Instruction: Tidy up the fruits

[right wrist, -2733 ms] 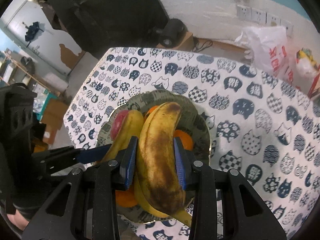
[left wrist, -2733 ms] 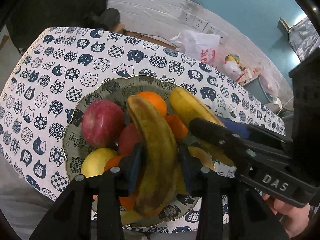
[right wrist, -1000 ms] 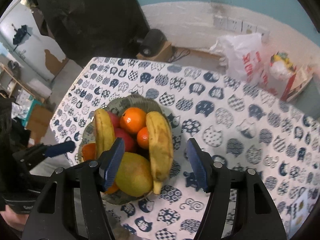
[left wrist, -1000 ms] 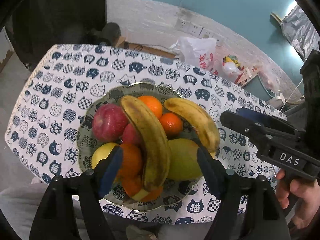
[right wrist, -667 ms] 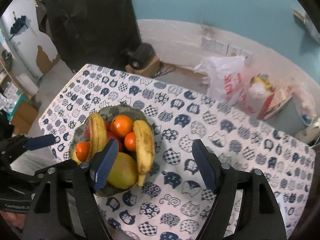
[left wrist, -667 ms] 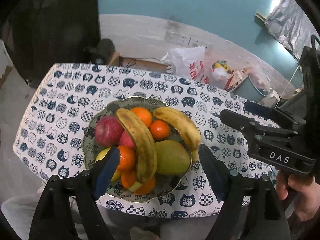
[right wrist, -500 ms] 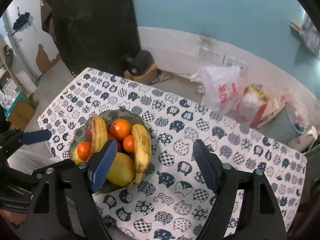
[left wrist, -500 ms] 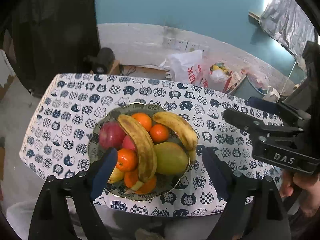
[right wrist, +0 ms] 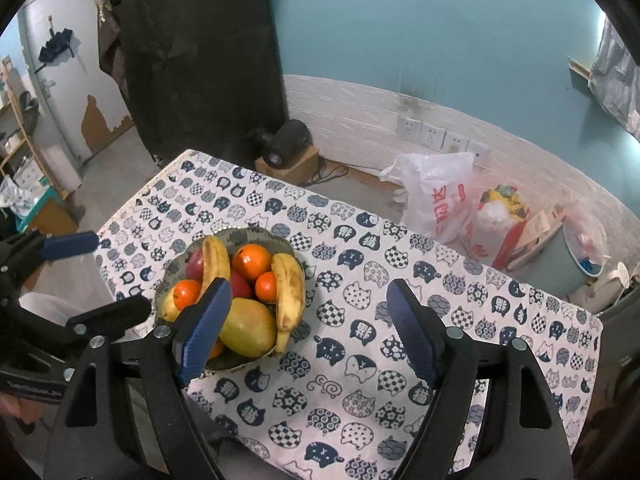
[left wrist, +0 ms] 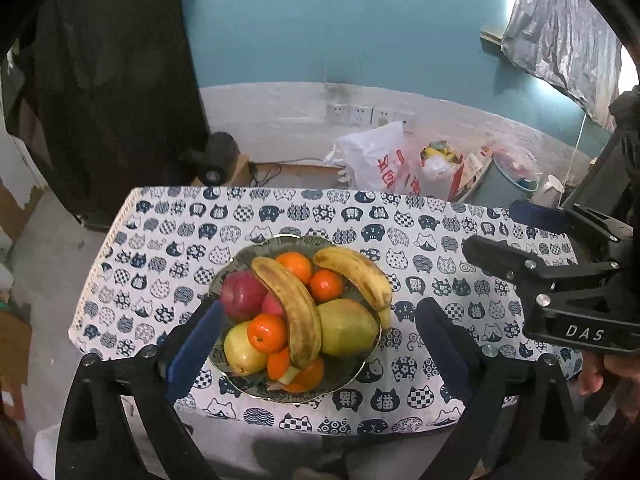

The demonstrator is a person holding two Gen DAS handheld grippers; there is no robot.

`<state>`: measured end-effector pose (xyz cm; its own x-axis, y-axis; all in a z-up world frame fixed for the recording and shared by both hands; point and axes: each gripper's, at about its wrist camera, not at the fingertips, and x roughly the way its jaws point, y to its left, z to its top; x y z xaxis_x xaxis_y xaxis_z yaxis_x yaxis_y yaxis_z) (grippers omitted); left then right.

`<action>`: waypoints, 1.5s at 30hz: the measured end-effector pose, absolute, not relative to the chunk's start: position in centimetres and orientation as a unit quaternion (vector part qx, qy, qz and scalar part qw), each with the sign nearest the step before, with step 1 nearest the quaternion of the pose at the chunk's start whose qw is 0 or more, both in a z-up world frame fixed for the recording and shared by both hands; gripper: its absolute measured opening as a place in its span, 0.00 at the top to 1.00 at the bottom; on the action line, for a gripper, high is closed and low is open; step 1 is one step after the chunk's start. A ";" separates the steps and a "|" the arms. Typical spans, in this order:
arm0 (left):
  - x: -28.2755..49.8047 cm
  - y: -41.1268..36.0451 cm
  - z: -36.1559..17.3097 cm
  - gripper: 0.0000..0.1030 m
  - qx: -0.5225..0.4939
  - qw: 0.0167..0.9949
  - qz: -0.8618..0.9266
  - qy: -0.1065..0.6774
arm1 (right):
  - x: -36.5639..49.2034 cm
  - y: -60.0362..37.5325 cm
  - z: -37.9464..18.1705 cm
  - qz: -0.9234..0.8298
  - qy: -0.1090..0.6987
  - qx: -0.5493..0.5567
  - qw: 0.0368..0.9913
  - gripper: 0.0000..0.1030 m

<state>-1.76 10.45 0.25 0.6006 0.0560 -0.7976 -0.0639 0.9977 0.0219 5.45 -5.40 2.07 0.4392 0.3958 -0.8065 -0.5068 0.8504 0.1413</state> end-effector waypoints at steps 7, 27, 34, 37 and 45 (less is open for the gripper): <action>-2.1 9.7 1.0 0.05 0.007 0.900 0.030 0.436 | 5.0 -5.7 2.0 0.268 0.459 -0.063 0.845 0.23; -2.0 9.0 0.8 0.05 0.016 0.896 0.026 0.443 | 4.7 -6.0 1.8 0.271 0.463 -0.062 0.842 0.23; -2.1 8.9 0.8 0.05 0.015 0.895 0.025 0.445 | 4.8 -6.0 1.8 0.270 0.463 -0.062 0.842 0.23; -2.1 8.9 0.8 0.05 0.015 0.894 0.027 0.446 | 4.8 -6.0 1.8 0.271 0.463 -0.062 0.842 0.23; -1.9 9.0 0.8 0.05 0.014 0.892 0.029 0.451 | 4.7 -6.2 1.7 0.270 0.463 -0.063 0.842 0.23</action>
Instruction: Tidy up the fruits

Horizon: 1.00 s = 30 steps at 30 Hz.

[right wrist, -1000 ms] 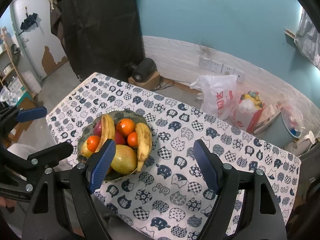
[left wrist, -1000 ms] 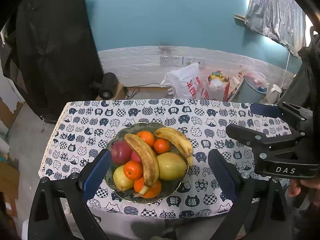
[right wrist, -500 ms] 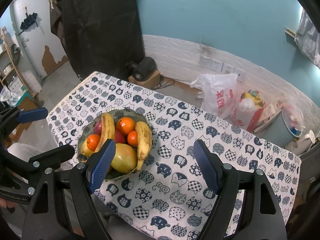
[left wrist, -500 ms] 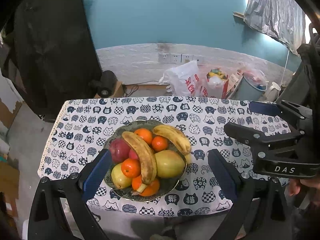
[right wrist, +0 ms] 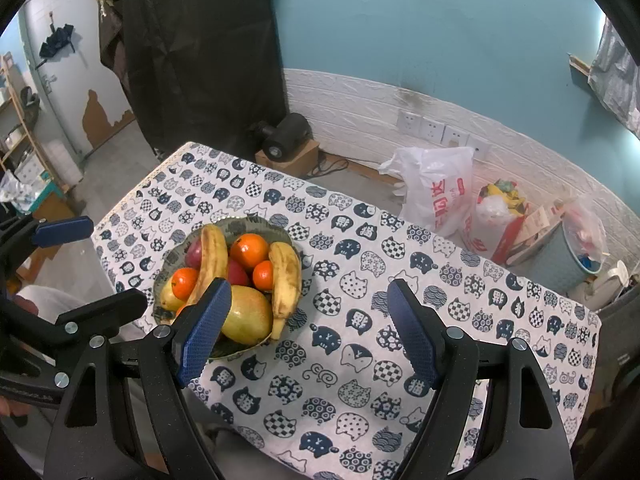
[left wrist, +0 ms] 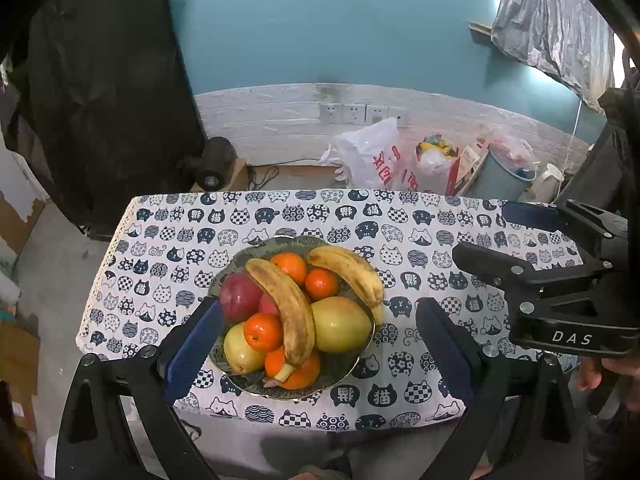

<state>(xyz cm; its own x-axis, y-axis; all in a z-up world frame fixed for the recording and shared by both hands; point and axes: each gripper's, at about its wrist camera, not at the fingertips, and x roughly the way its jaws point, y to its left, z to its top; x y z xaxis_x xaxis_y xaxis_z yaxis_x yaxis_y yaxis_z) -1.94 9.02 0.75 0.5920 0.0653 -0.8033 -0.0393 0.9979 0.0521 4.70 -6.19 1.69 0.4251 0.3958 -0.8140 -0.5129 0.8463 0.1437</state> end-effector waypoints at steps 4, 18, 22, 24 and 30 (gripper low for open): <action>-2.0 9.0 0.7 0.05 0.013 0.892 0.029 0.451 | 4.7 -6.2 1.7 0.270 0.463 -0.063 0.842 0.23; -1.9 9.1 0.6 0.04 0.008 0.889 0.028 0.458 | 4.8 -6.2 1.7 0.270 0.464 -0.063 0.842 0.23; -1.9 9.0 0.6 0.04 0.008 0.889 0.028 0.458 | 4.8 -6.2 1.8 0.270 0.464 -0.063 0.841 0.23; -1.9 9.0 0.6 0.04 0.009 0.888 0.028 0.459 | 4.7 -6.2 1.7 0.270 0.464 -0.063 0.841 0.23; -2.0 8.9 0.6 0.04 0.009 0.887 0.024 0.462 | 4.8 -6.2 1.8 0.270 0.464 -0.063 0.841 0.23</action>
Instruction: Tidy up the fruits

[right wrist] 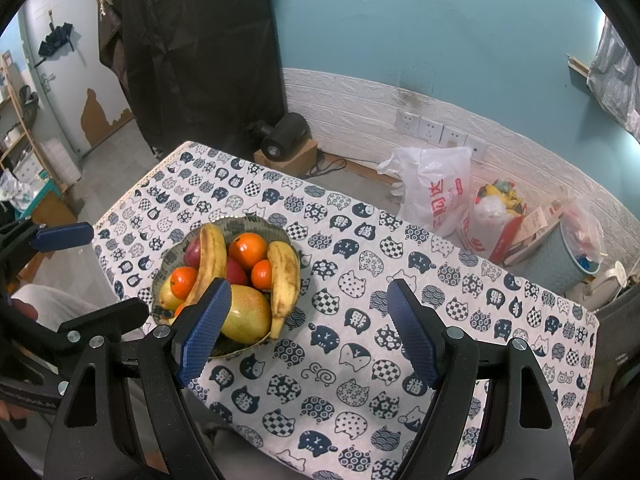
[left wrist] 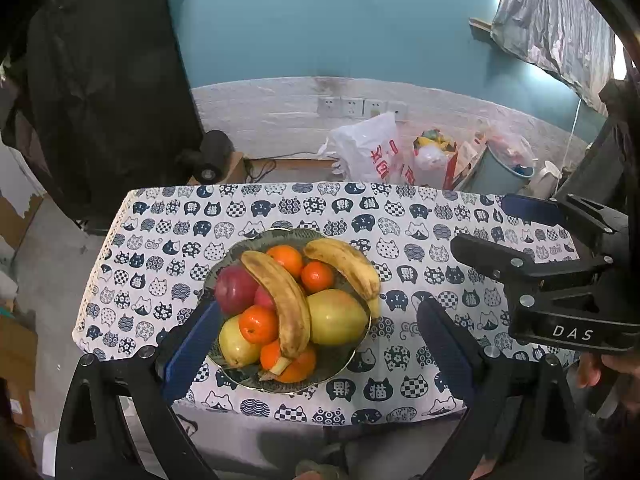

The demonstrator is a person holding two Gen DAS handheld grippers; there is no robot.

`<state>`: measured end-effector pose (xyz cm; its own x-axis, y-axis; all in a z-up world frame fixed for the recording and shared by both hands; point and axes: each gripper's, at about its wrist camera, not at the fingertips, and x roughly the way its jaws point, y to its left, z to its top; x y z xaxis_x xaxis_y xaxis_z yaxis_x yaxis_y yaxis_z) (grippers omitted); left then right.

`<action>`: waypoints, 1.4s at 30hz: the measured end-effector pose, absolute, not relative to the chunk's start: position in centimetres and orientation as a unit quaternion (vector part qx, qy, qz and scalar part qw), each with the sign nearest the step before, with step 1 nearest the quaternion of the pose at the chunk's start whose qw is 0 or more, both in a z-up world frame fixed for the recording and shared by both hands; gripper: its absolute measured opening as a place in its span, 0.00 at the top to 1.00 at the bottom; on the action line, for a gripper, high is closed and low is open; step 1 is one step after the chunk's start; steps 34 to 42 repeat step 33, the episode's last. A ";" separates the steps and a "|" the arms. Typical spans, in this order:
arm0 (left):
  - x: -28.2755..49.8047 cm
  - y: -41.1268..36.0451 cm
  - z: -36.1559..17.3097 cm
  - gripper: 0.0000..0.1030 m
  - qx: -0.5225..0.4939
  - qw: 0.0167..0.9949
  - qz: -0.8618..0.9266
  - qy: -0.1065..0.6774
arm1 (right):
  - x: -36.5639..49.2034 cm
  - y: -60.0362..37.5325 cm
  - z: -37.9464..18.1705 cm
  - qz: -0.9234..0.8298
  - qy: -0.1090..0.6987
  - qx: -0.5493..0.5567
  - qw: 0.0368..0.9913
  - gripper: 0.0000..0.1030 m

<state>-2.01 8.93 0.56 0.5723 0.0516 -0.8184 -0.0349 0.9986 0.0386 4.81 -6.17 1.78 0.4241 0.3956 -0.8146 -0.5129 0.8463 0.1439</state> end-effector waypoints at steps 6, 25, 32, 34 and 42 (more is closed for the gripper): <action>-2.0 8.9 0.5 0.04 0.009 0.887 0.025 0.461 | 4.8 -6.2 1.8 0.270 0.464 -0.063 0.841 0.23; -2.0 8.8 0.7 0.04 0.008 0.887 0.023 0.461 | 4.8 -6.0 1.8 0.269 0.464 -0.064 0.841 0.23; -2.0 8.8 0.8 0.04 0.007 0.887 0.023 0.461 | 4.7 -6.3 1.8 0.270 0.464 -0.064 0.842 0.23; -2.0 8.8 0.8 0.04 0.007 0.886 0.024 0.463 | 4.8 -6.3 1.8 0.270 0.464 -0.064 0.841 0.23; -2.0 8.8 0.8 0.04 0.007 0.886 0.024 0.463 | 4.8 -6.3 1.8 0.270 0.464 -0.064 0.841 0.23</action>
